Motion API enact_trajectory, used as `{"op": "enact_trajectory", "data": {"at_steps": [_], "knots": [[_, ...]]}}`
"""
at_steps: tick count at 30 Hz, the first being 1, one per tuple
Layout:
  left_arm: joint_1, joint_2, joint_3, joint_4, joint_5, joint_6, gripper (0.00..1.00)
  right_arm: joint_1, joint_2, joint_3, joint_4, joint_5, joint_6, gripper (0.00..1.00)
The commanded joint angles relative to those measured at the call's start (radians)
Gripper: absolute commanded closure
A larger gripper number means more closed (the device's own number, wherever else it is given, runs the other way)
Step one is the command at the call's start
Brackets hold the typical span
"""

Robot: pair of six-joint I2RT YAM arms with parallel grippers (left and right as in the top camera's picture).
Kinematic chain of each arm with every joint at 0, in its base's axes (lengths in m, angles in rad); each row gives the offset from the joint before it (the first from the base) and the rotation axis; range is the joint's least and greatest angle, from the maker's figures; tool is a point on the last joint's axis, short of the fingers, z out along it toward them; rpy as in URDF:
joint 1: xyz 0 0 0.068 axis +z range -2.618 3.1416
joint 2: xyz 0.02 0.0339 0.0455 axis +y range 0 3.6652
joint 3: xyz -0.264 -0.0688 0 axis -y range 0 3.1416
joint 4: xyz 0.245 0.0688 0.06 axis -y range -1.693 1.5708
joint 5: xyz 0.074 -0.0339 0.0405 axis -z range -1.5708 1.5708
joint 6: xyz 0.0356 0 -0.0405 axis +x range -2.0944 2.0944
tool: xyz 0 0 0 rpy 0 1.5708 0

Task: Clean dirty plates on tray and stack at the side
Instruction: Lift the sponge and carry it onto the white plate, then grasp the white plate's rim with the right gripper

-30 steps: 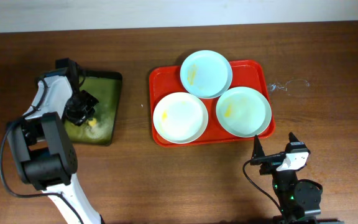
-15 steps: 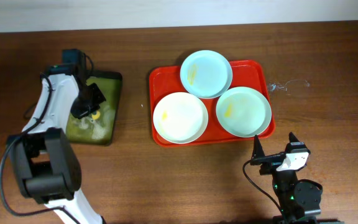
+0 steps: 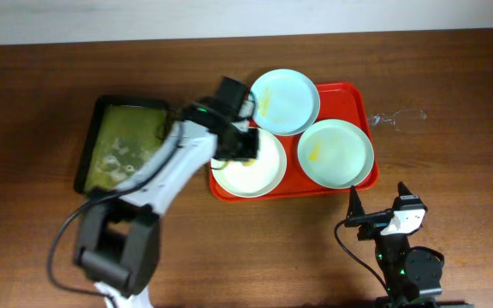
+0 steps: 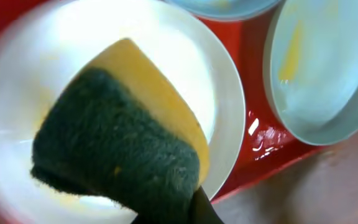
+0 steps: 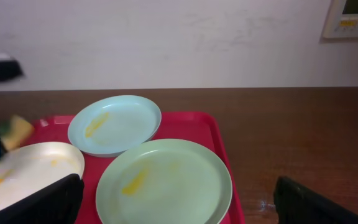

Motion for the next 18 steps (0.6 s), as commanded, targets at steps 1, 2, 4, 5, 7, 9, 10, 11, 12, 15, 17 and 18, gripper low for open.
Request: {"op": "enact_trajectory", "data": {"at_steps": [1, 2, 4, 5, 7, 9, 10, 11, 12, 15, 17, 18], "knots": [[-0.057, 0.069, -0.007, 0.023, -0.093, 0.008, 1.00, -0.006, -0.006, -0.008, -0.002, 0.012, 0.004, 0.02], [-0.059, 0.071, -0.007, 0.023, -0.112, 0.008, 0.94, -0.006, -0.006, -0.008, -0.002, 0.012, 0.004, 0.02], [-0.058, 0.071, -0.006, 0.023, -0.126, 0.008, 0.79, -0.006, -0.006, -0.008, -0.002, 0.013, 0.004, 0.02], [-0.058, 0.071, -0.007, 0.022, -0.137, 0.008, 0.78, -0.006, -0.006, -0.008, -0.002, 0.012, 0.004, 0.02], [-0.056, 0.071, -0.003, 0.022, -0.168, 0.009, 0.63, -0.006, -0.006, -0.008, -0.002, 0.012, 0.004, 0.02], [-0.036, 0.068, 0.035, -0.021, -0.153, 0.009, 0.55, -0.006, -0.006, -0.008, -0.002, 0.012, 0.004, 0.02], [-0.019, 0.055, 0.080, -0.072, -0.146, 0.009, 0.55, -0.006, -0.006, -0.008, -0.002, 0.012, 0.004, 0.02], [0.003, 0.036, 0.124, -0.122, -0.146, 0.008, 0.54, -0.006, -0.006, -0.008, -0.002, 0.012, 0.004, 0.02], [0.029, 0.013, 0.167, -0.173, -0.145, 0.008, 0.51, -0.006, -0.006, -0.008, -0.002, 0.012, 0.004, 0.01], [0.125, -0.078, 0.250, -0.285, -0.145, 0.008, 0.01, -0.006, -0.006, -0.008, -0.002, 0.013, 0.004, 0.02], [0.179, -0.138, 0.250, -0.335, -0.145, 0.008, 0.01, -0.006, -0.006, -0.008, 0.032, 0.011, 0.008, 0.02], [0.200, -0.148, 0.250, -0.356, -0.146, 0.008, 0.01, -0.006, -0.007, -0.008, 0.087, -0.041, 0.008, 0.02]]}}
